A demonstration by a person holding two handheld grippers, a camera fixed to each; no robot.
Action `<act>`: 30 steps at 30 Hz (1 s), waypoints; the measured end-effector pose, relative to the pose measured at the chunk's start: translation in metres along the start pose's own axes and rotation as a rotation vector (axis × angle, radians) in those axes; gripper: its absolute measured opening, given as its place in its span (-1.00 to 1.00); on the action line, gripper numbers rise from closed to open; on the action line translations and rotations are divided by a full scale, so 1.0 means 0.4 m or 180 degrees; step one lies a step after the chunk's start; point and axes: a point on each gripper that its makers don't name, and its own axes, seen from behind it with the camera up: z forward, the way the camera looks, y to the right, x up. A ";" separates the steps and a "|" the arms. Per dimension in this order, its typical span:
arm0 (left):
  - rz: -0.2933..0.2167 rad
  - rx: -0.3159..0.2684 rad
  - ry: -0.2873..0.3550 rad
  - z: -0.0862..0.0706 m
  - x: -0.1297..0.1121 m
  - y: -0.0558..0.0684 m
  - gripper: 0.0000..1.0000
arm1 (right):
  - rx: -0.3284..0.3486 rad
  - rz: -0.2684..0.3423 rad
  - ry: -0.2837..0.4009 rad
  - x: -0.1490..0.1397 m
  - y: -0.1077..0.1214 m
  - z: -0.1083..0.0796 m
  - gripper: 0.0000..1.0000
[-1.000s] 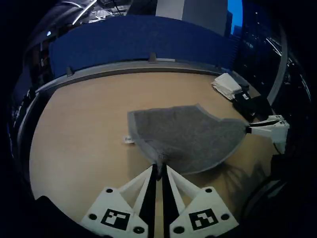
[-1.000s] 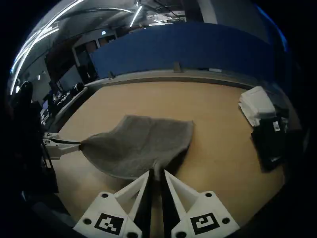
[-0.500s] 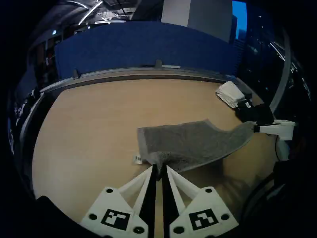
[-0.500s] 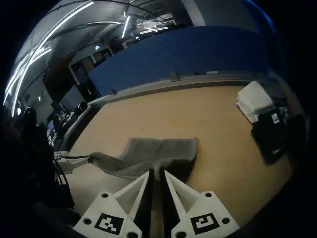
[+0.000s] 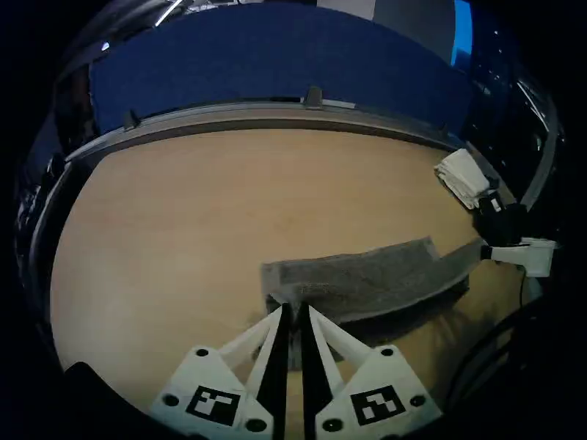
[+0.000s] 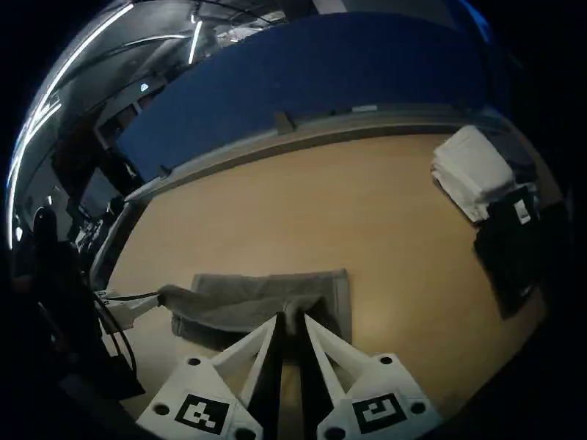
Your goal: Fold towel
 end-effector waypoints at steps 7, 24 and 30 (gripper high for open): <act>0.0043 0.0094 0.0020 0.092 0.027 -0.024 -0.41 | -0.0184 0.0232 -0.0142 0.002 0.055 0.101 -0.75; -0.0096 0.0353 0.0337 0.100 0.078 -0.102 0.80 | -0.0350 0.0158 -0.0157 0.034 0.107 0.148 0.83; -0.0090 0.0416 0.0390 0.090 0.090 -0.135 0.80 | -0.0279 0.0142 -0.0090 0.033 0.095 0.128 0.83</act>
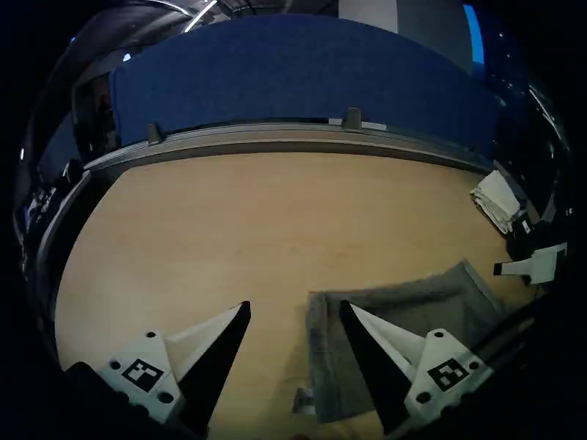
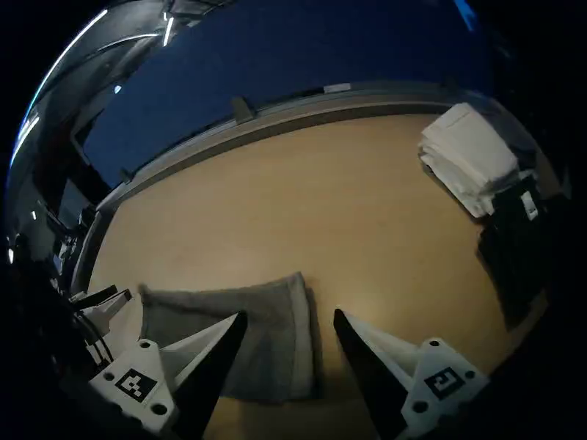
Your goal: Fold towel
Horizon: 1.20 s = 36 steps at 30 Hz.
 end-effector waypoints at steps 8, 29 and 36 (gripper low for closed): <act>0.0021 0.0010 0.0087 0.026 0.063 -0.024 0.80 | 0.0026 -0.0137 0.0063 -0.022 -0.001 -0.034 0.83; -0.0301 0.0025 0.0336 -0.189 -0.082 -0.040 0.80 | 0.0056 0.0259 -0.0031 -0.188 -0.015 -0.056 0.83; -0.0216 0.0003 0.0336 -0.260 -0.155 -0.005 0.80 | 0.0099 0.0905 -0.0028 -0.218 -0.049 -0.006 0.67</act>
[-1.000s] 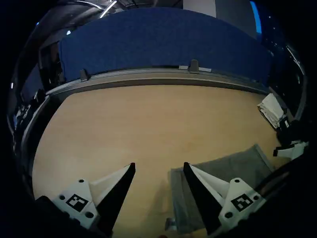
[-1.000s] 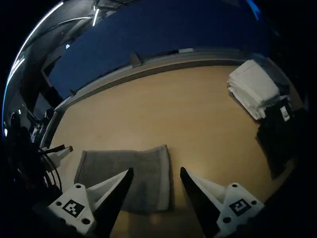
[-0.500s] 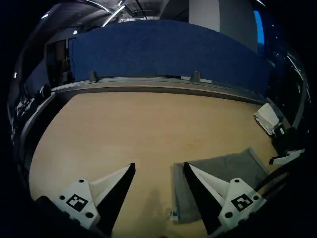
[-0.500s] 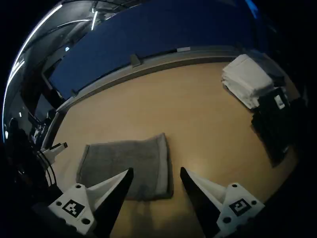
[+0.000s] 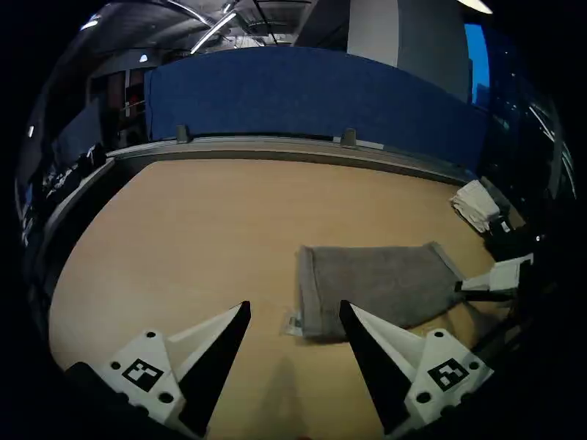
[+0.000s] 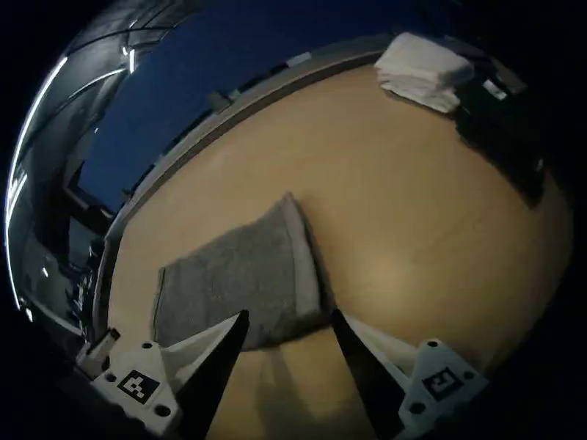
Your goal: Fold towel
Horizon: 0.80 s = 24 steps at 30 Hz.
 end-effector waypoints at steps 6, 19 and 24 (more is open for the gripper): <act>-0.0034 0.0019 -0.0016 -0.044 -0.046 -0.002 0.80 | -0.0162 0.0369 0.0011 0.008 0.036 0.027 -0.49; -0.0130 0.0077 -0.0022 -0.064 -0.066 -0.027 0.80 | -0.0123 0.0179 0.0277 0.085 0.144 -0.056 -0.79; -0.0197 0.0026 0.0001 -0.050 -0.047 -0.003 0.80 | -0.0256 -0.0009 0.0447 0.141 0.225 -0.116 -0.80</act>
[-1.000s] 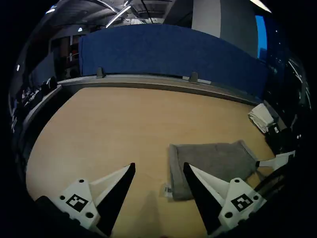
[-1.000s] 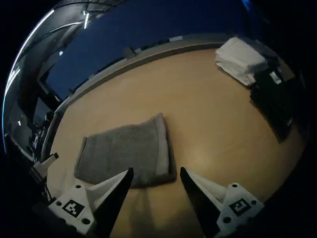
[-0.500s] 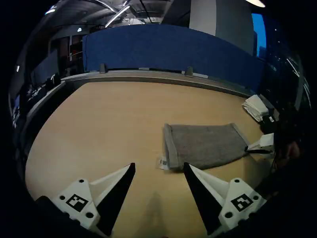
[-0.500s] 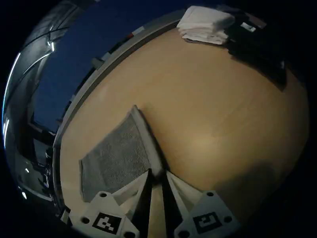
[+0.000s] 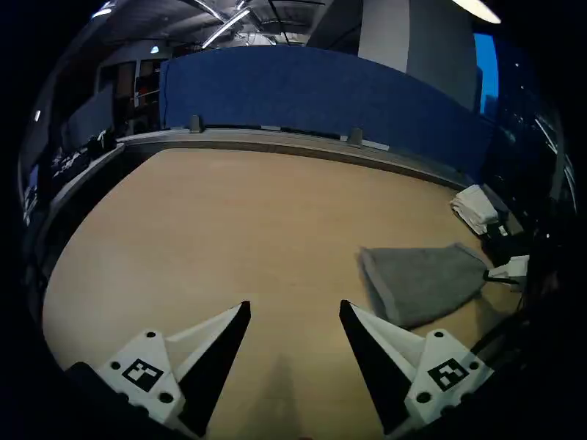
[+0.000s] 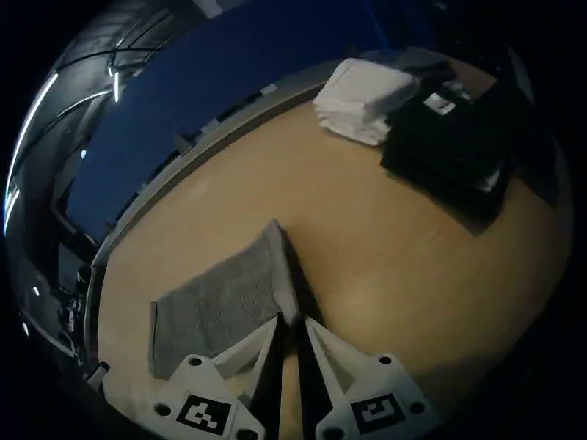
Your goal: Fold towel
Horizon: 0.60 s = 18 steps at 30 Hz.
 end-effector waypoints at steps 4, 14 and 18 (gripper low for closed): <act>0.0034 -0.0047 0.0008 0.013 0.005 0.027 0.80 | 0.0005 -0.0121 0.0166 0.060 0.019 -0.045 -0.80; 0.0008 -0.0126 0.0002 0.018 -0.018 0.072 0.80 | 0.0196 -0.1305 0.0431 0.118 -0.123 -0.128 -0.81; -0.0041 -0.0094 0.0001 0.014 -0.030 0.058 0.80 | 0.0405 -0.1729 0.0427 0.093 -0.237 -0.129 -0.81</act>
